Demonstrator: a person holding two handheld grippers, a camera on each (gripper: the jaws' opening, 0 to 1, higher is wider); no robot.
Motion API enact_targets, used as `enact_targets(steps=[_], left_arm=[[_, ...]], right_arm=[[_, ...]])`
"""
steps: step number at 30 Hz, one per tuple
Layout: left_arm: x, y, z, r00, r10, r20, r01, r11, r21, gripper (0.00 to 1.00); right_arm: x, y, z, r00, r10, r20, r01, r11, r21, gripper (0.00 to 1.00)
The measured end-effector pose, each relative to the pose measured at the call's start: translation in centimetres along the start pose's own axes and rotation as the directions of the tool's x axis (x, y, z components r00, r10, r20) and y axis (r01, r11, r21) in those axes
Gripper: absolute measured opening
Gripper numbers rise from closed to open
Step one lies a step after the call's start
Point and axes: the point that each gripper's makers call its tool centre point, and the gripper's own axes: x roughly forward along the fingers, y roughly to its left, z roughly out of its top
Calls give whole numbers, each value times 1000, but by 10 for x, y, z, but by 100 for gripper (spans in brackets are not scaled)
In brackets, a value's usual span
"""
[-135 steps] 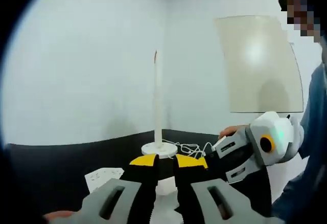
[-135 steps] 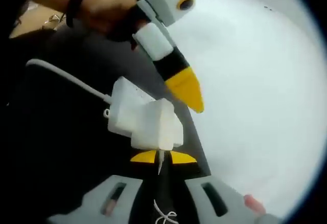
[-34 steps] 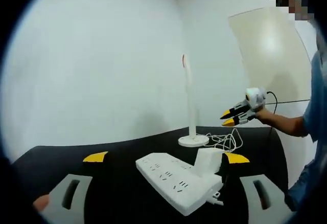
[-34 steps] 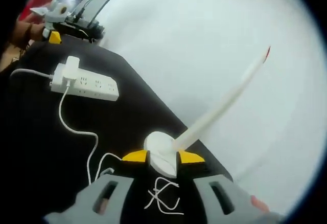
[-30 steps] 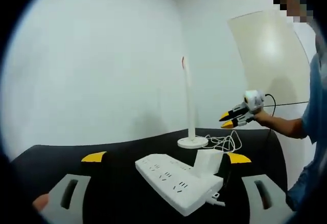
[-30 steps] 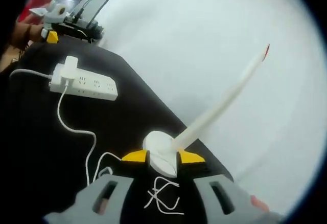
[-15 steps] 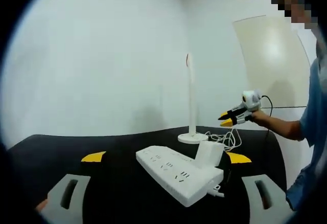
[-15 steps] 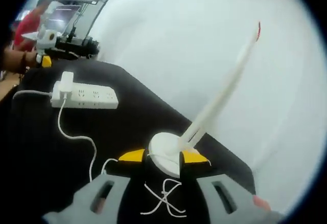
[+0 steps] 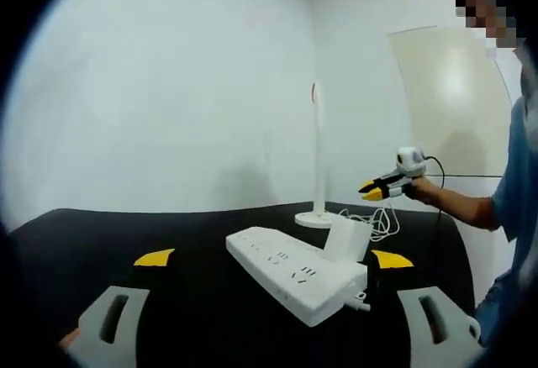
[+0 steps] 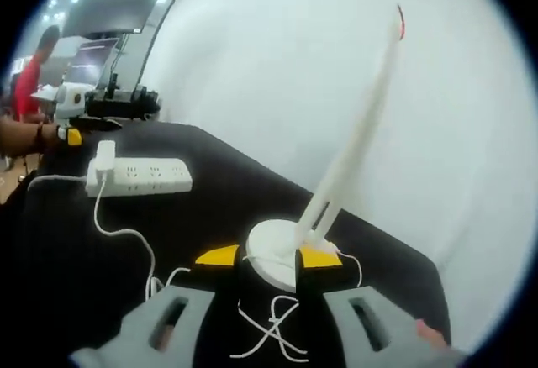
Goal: Insert the desk lamp plug into the socket, turn on the power strip switch, turn on the lamp switch, then turn off the lamp switch, turn off the power strip switch, and remove the plug from the socket.
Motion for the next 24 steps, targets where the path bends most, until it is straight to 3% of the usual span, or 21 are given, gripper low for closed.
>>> enact_targets(steps=[17,24], left_arm=[[-3,13,-4,1000,1,0,-1,999,-45,86],[-4,18,-5,1000,0,-8,-1,998,-65,85]], right_arm=[[-1,-21,-3,997,35,62,-43,990,135,27],[1,-26,-7,994,56,97,-75,974,212,27]])
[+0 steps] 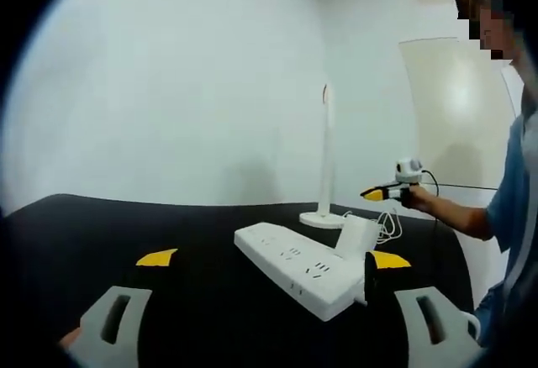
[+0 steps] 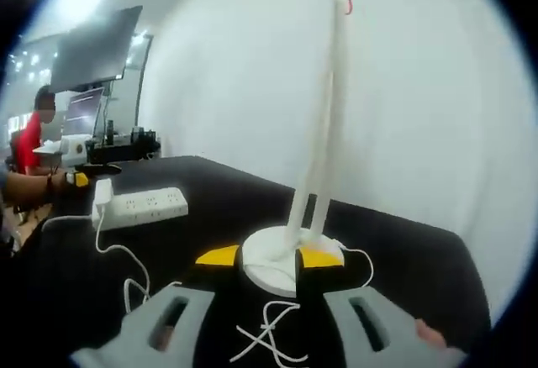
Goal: Insert the desk lamp plug into the socket, turn on the power strip switch, turn on the lamp switch, then turn off the lamp switch, turn off the power strip switch, and remove the plug from the socket.
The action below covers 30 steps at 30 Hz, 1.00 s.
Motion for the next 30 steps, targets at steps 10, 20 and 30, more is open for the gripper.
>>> enact_targets(steps=[10,20,30], left_arm=[[-5,-1,0,1000,7,8,-7,1000,3,85],[-7,-2,-1,1000,6,0,-6,1000,3,84],[-8,-1,-3,1000,7,-8,-7,1000,-2,81]], right_arm=[[2,-9,6,999,10,40,-13,998,58,27],[4,-18,8,997,22,69,-30,994,110,27],[7,-24,5,996,29,90,-42,987,154,27]])
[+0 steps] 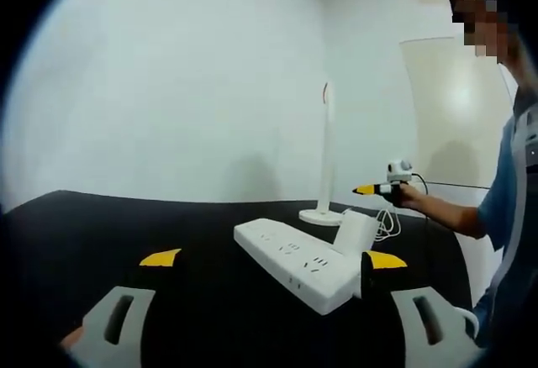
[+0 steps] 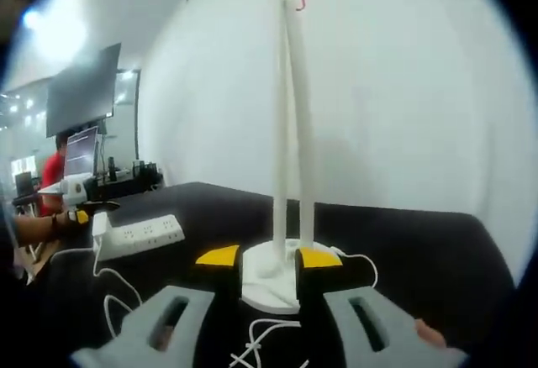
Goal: Insert the desk lamp plug into the socket, turn on the power strip switch, turn on the lamp switch, then turn off the lamp switch, turn off the power strip switch, and remove the plug from the socket.
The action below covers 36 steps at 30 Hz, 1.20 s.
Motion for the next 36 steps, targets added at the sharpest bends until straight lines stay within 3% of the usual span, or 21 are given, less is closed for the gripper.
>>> enact_targets(steps=[16,36], left_arm=[[-1,-14,2,1000,12,3,-12,1000,3,80],[0,4,-2,1000,26,-13,-26,999,20,78]], right_arm=[[11,0,-1,998,54,17,-54,998,7,27],[39,-13,-7,995,95,-8,-95,995,-23,26]])
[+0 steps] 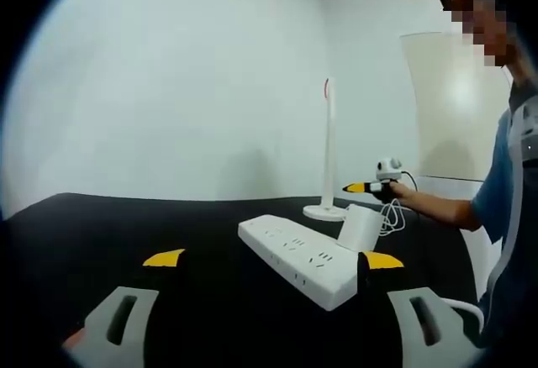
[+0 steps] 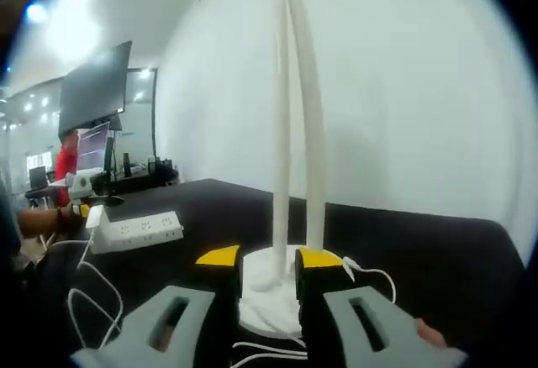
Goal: Insert the desk lamp plug into the socket, turn on the power strip switch, turn on the lamp switch, then turn off the lamp switch, turn off the power strip switch, and remove the plug from the socket.
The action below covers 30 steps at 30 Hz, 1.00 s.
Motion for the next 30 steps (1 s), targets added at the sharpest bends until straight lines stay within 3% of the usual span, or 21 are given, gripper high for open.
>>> enact_targets(steps=[30], left_arm=[[-1,1,-1,1000,20,-10,-20,1000,21,77]], right_arm=[[44,-8,-18,996,46,-71,-47,999,-7,24]])
